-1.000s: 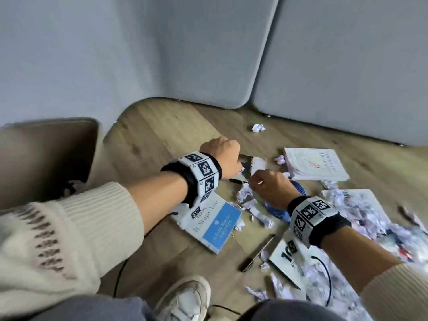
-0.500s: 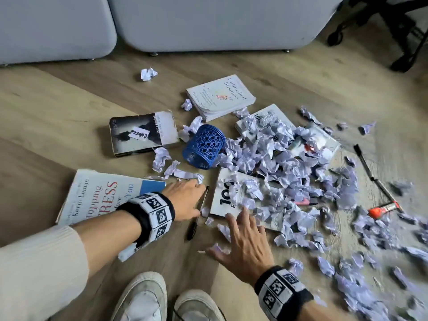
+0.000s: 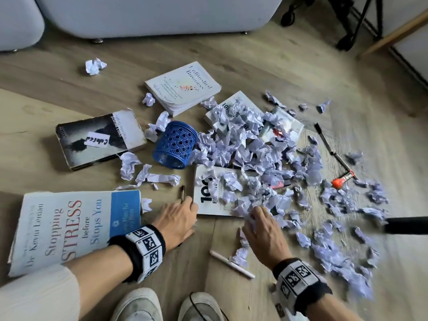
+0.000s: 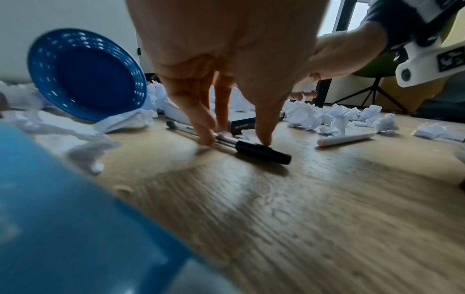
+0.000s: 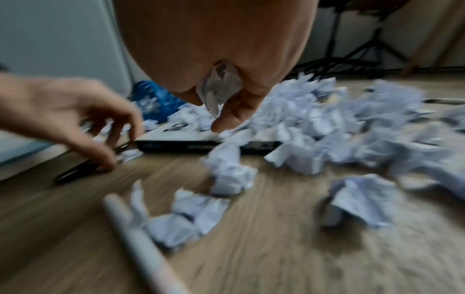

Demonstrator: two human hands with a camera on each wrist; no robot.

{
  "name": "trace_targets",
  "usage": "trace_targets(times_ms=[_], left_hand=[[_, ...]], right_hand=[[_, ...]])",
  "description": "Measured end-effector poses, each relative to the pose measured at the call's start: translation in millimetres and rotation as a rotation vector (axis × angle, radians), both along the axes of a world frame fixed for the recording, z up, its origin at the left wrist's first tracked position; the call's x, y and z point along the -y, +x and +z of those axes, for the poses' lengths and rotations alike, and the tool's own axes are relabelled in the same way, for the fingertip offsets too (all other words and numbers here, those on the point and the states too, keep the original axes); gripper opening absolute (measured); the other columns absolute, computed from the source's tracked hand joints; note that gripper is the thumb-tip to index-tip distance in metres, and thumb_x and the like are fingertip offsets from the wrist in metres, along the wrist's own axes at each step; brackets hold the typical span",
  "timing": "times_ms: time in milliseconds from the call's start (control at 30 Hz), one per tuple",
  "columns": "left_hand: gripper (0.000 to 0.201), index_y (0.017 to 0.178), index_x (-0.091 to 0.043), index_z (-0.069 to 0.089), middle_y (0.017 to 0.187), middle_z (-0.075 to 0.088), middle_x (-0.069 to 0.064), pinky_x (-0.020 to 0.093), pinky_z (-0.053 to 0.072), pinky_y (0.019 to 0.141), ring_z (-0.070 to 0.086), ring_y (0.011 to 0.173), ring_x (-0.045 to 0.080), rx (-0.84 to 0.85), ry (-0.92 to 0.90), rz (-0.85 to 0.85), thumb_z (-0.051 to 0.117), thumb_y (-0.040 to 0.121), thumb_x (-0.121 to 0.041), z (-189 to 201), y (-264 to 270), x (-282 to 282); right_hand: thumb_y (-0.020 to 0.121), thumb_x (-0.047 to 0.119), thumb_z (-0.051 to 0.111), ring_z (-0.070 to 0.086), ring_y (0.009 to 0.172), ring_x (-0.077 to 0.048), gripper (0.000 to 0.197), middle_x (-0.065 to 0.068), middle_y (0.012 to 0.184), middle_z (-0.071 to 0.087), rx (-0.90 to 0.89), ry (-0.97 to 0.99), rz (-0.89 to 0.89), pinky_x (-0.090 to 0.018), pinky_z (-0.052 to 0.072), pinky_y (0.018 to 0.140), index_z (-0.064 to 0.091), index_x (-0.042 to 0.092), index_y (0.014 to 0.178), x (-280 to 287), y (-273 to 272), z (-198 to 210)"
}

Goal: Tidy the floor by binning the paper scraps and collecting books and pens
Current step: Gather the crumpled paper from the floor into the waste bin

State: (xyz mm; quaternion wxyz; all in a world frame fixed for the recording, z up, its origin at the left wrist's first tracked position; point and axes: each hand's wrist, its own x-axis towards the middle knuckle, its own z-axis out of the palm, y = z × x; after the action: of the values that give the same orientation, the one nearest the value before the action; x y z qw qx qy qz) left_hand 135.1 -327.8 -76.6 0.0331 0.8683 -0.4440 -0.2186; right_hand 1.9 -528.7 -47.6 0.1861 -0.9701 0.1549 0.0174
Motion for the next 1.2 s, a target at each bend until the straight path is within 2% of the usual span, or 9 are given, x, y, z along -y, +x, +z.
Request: trace_targets(times_ms=[100, 233, 500, 633, 733, 900, 1000, 1100, 1200], left_hand=[[0.048, 0.108, -0.014, 0.042, 0.107, 0.043, 0.005, 0.029, 0.043, 0.065, 0.057, 0.085, 0.02, 0.021, -0.009, 0.1, 0.067, 0.083, -0.046, -0.6, -2.4, 5.9], [0.043, 0.107, -0.013, 0.043, 0.107, 0.044, 0.006, 0.032, 0.05, 0.073, 0.059, 0.086, 0.021, 0.023, -0.012, 0.158, 0.064, 0.086, -0.044, 1.3, 4.6, 12.4], [0.018, 0.102, -0.012, 0.056, 0.101, 0.063, 0.008, 0.031, 0.046, 0.076, 0.061, 0.092, 0.023, 0.053, 0.05, 0.21, 0.058, 0.092, -0.027, 0.5, 4.0, 23.2], [0.01, 0.079, -0.014, 0.056, 0.077, 0.06, 0.004, 0.029, 0.036, 0.063, 0.052, 0.068, 0.022, 0.047, 0.066, 0.209, 0.055, 0.087, -0.008, -0.7, 4.7, 15.7], [0.019, 0.073, -0.017, 0.043, 0.068, 0.047, -0.001, 0.029, 0.034, 0.062, 0.045, 0.061, 0.018, 0.113, 0.007, 0.227, 0.048, 0.086, -0.004, 5.6, 5.8, 18.9], [0.01, 0.086, -0.011, 0.041, 0.086, 0.042, 0.002, 0.027, 0.034, 0.053, 0.046, 0.06, 0.017, 0.055, -0.234, 0.237, 0.041, 0.089, -0.002, 32.1, -0.2, 54.2], [0.018, 0.08, -0.012, 0.039, 0.085, 0.04, 0.001, 0.024, 0.029, 0.051, 0.045, 0.061, 0.017, -0.045, -0.27, 0.147, 0.04, 0.088, 0.003, 33.8, -12.6, 74.4], [0.022, 0.083, -0.017, 0.04, 0.084, 0.041, -0.001, 0.025, 0.032, 0.061, 0.045, 0.069, 0.019, -0.122, -0.234, -0.094, 0.042, 0.087, 0.005, 24.2, -42.5, 92.7], [0.014, 0.09, -0.013, 0.048, 0.089, 0.043, 0.002, 0.029, 0.038, 0.059, 0.043, 0.066, 0.017, -0.156, -0.167, -0.328, 0.051, 0.089, 0.0, 8.0, -72.1, 99.4]], right_hand=[[0.09, 0.007, 0.051, 0.039, 0.055, -0.013, 0.019, 0.0, 0.07, 0.048, 0.004, 0.028, -0.253, -0.026, 0.029, 0.054, 0.034, 0.016, 0.086, 27.5, -17.4, 0.5], [0.09, -0.003, 0.041, 0.057, 0.076, -0.026, 0.038, -0.007, 0.101, 0.06, -0.069, 0.027, -0.22, -0.024, 0.046, 0.068, 0.041, 0.011, 0.125, 36.7, -40.4, 3.8], [0.078, 0.075, 0.041, 0.046, 0.091, -0.022, 0.078, -0.008, 0.112, 0.035, -0.388, -0.126, 0.064, -0.034, 0.053, 0.076, 0.024, 0.024, 0.135, 22.2, -41.7, -21.9], [0.082, 0.05, 0.039, 0.051, 0.078, -0.026, 0.05, -0.012, 0.104, 0.044, -0.342, -0.135, 0.243, -0.03, 0.045, 0.053, 0.039, 0.014, 0.115, 12.0, -34.2, -40.9], [0.086, 0.013, 0.055, 0.047, 0.066, -0.024, 0.023, -0.01, 0.093, 0.048, -0.201, -0.046, 0.273, -0.032, 0.038, 0.055, 0.048, 0.005, 0.107, 23.1, -35.1, -38.5], [0.087, 0.003, 0.042, 0.052, 0.07, -0.025, 0.02, -0.006, 0.085, 0.058, 0.062, 0.243, -0.344, -0.039, 0.044, 0.063, 0.049, 0.011, 0.104, 67.0, -55.7, -18.8], [0.091, -0.001, 0.041, 0.052, 0.072, -0.024, 0.032, -0.01, 0.09, 0.062, 0.005, 0.102, -0.447, -0.033, 0.043, 0.063, 0.055, 0.015, 0.115, 88.4, -82.4, -4.9], [0.098, 0.026, 0.037, 0.044, 0.078, -0.024, 0.031, -0.01, 0.098, 0.049, -0.264, -0.062, -0.541, -0.031, 0.035, 0.068, 0.047, 0.011, 0.124, 86.3, -107.7, -6.2], [0.081, 0.068, 0.013, 0.042, 0.088, -0.026, 0.071, -0.012, 0.118, 0.044, -0.627, -0.139, -0.551, -0.036, 0.039, 0.067, 0.044, 0.021, 0.124, 63.1, -126.8, -32.8]])
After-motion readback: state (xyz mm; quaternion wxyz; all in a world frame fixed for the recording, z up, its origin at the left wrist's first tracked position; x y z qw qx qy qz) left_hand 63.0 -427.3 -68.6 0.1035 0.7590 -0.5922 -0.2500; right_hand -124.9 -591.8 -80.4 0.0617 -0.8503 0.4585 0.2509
